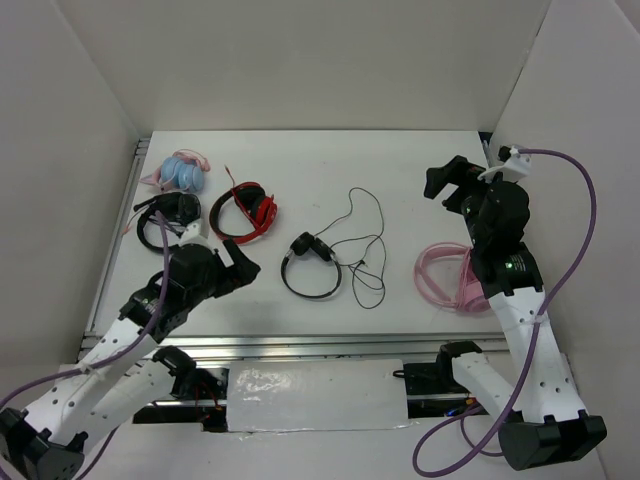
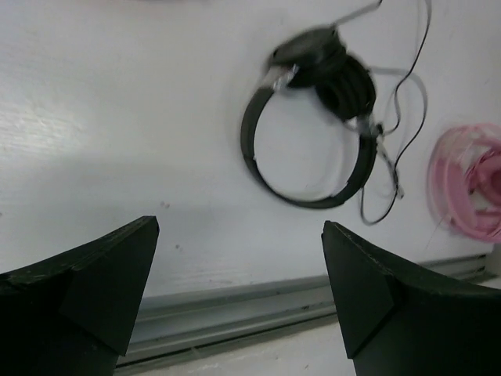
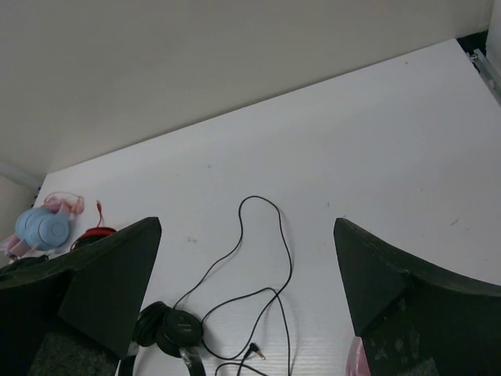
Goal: Wrap the headphones
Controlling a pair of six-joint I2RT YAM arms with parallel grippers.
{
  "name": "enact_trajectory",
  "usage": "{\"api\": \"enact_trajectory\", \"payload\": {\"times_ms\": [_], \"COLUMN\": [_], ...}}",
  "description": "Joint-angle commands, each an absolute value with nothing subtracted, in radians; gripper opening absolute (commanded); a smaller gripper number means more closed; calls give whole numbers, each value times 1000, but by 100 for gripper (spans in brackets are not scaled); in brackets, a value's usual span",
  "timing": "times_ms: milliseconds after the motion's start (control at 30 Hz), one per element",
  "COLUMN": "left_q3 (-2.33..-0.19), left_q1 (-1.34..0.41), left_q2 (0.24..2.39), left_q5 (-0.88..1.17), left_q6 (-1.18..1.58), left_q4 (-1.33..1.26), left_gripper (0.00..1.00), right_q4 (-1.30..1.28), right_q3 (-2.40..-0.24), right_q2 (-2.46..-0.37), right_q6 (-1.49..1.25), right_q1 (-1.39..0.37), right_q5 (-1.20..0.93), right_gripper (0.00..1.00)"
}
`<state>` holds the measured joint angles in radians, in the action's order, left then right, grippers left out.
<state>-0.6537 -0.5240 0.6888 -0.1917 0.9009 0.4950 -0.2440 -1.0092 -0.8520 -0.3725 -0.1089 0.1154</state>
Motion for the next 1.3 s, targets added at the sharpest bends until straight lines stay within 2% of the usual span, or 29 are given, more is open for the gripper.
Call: {"api": "enact_trajectory", "payload": {"times_ms": [0, 267, 333, 667, 700, 833, 900, 1000, 1267], "left_q3": [-605, -597, -606, -791, -810, -911, -916, -911, -922], "left_q1": [-589, -787, -796, -779, -779, -761, -759, -761, -747], "left_q2": [732, 951, 1014, 1395, 1422, 1555, 1583, 1609, 1637], "left_q5": [-112, -262, -337, -412, -422, -428, -405, -382, -440], "left_q6": [997, 1170, 1201, 1239, 1250, 1302, 1319, 1322, 1302], "left_q4": [413, 321, 279, 250, 270, 368, 364, 348, 361], "left_gripper": [99, 99, 99, 98, 96, 74, 68, 54, 38], "right_q4": [-204, -262, -303, -299, -295, -307, -301, -302, -331], "right_q3": [-1031, -1029, -1034, -950, -946, -942, -934, -931, -959], "right_q2": [-845, -870, -877, -854, -850, -842, -833, -834, -870], "right_q6": [-368, -429, -463, -486, -489, -489, -489, -488, -479], "right_q1": [-117, -118, -117, -133, -135, -152, -163, -176, -219], "right_q5": [129, 189, 192, 213, 213, 233, 259, 285, 288], "right_gripper": [100, 100, 100, 100, 100, 100, 100, 100, 100]}}
